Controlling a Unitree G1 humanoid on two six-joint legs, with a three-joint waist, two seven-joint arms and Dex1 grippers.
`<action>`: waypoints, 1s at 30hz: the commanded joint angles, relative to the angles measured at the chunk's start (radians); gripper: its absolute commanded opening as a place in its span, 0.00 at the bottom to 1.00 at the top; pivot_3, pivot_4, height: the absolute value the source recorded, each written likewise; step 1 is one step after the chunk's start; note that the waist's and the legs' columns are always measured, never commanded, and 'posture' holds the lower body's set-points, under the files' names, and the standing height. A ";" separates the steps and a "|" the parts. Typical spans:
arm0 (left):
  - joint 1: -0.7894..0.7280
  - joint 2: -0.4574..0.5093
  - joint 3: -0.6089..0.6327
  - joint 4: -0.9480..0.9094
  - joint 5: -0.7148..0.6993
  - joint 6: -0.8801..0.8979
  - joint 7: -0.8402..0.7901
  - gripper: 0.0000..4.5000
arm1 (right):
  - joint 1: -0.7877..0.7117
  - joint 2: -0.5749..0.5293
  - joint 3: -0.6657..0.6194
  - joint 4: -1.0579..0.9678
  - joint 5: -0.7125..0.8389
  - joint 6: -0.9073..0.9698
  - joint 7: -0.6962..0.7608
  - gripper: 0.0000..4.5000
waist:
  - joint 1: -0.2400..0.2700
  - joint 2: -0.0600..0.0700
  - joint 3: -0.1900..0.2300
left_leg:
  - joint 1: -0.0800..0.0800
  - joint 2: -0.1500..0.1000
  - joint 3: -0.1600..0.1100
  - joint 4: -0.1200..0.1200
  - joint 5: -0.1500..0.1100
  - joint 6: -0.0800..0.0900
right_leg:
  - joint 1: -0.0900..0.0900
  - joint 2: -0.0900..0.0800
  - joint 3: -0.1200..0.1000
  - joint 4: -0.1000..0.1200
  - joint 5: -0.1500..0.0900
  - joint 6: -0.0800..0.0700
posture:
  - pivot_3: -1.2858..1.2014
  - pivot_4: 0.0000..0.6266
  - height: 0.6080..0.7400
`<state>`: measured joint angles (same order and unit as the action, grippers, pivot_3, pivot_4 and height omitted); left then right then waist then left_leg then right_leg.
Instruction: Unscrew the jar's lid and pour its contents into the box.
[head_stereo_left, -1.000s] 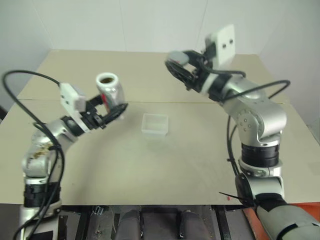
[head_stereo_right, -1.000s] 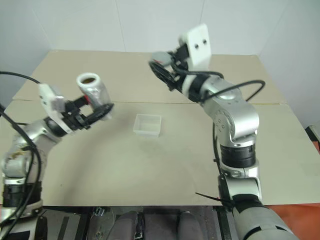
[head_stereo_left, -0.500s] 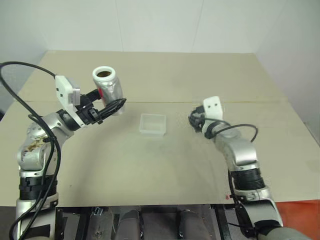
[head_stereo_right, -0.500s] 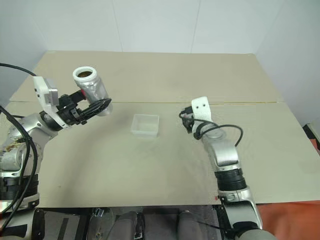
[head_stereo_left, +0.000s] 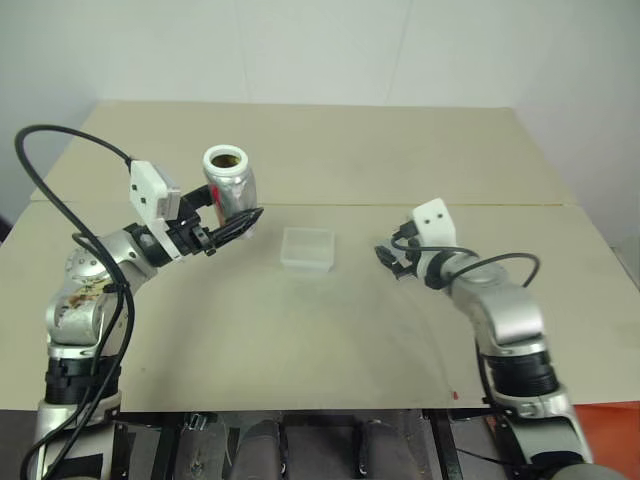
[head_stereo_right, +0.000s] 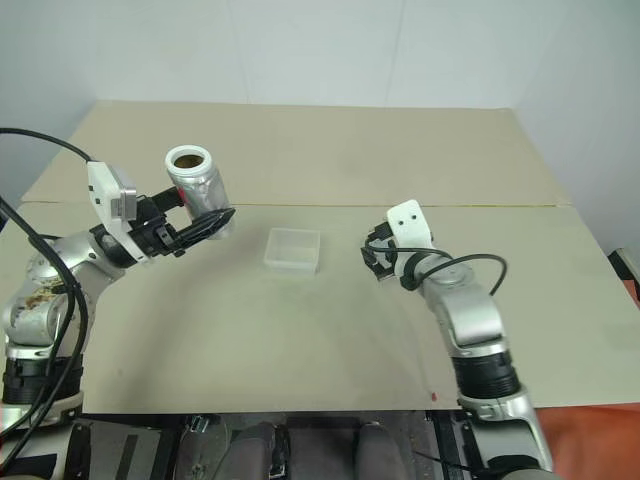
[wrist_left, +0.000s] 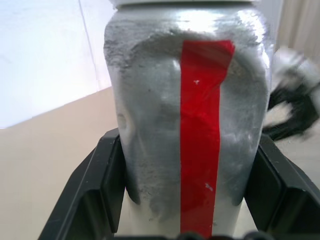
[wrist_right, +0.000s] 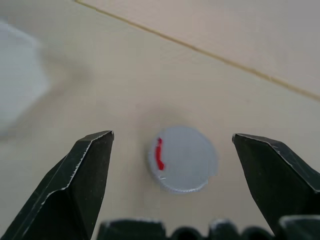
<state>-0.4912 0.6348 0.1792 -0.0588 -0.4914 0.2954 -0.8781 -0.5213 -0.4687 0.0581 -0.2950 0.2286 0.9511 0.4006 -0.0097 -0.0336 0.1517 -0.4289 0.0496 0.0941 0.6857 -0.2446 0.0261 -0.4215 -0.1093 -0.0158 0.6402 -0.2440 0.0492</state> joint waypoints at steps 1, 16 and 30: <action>-0.087 0.004 -0.035 0.079 0.068 -0.093 -0.026 0.63 | -0.032 -0.084 -0.078 -0.117 0.129 0.032 0.156 0.99 | 0.002 0.000 0.000 | 0.000 0.000 0.000 0.000 0.000 0.000 | 0.000 0.000 0.000 0.000 0.000 0.000 | 0.52 0.24 1.00; -0.527 0.041 -0.375 0.764 0.694 -0.852 0.040 0.63 | -0.083 -0.489 -0.143 -0.032 0.383 -0.121 0.751 0.99 | 0.022 -0.001 0.000 | -0.001 -0.001 0.002 0.002 -0.001 0.002 | 0.002 0.000 0.000 -0.010 0.001 0.001 | 0.52 0.24 1.00; -0.959 0.046 -0.978 0.970 1.744 -1.071 0.991 0.63 | -0.108 -0.464 -0.167 -0.059 0.426 -0.090 0.673 0.99 | 0.040 -0.002 0.001 | -0.008 0.000 0.003 0.008 -0.003 0.004 | -0.001 0.000 -0.001 -0.008 0.002 0.003 | 0.52 0.24 1.00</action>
<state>-1.4216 0.6848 -0.7544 0.9224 1.1771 -0.7996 0.0340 -0.6151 -0.9297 -0.0676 -0.3229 0.6329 0.8574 1.0870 0.0305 -0.0353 0.1527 -0.4371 0.0495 0.0969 0.6937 -0.2468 0.0297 -0.4227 -0.1098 -0.0170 0.6331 -0.2423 0.0522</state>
